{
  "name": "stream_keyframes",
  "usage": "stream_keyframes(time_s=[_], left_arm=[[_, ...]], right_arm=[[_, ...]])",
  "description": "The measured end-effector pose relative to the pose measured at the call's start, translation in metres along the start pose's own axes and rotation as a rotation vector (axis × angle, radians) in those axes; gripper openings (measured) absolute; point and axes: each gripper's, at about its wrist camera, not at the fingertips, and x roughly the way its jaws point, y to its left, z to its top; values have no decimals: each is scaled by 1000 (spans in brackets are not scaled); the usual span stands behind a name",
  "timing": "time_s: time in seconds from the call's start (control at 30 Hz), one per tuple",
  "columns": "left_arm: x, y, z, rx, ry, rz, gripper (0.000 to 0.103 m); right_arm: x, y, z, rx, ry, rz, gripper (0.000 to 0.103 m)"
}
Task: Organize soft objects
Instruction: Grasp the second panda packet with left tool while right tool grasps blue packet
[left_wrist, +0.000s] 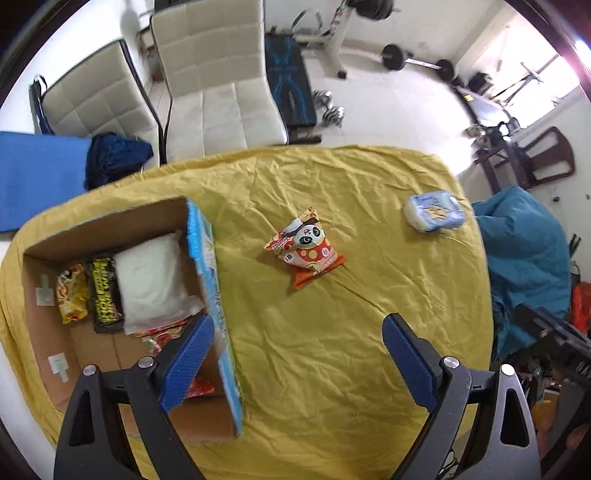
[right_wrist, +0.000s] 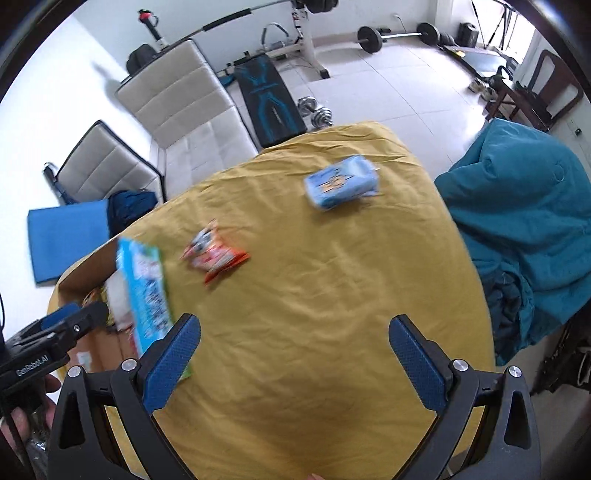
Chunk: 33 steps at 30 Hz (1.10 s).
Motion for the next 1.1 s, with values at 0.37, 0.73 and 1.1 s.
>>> stream_keyframes(time_s=[0.37, 0.73, 1.1], left_arm=[[105, 14, 45, -227, 165, -20, 93], [128, 15, 44, -234, 192, 18, 93], [125, 0, 38, -179, 195, -2, 93]], right_arm=[[142, -117, 131, 393, 158, 104, 102], [240, -108, 142, 403, 301, 210, 22], [205, -90, 88, -159, 551, 151, 16]])
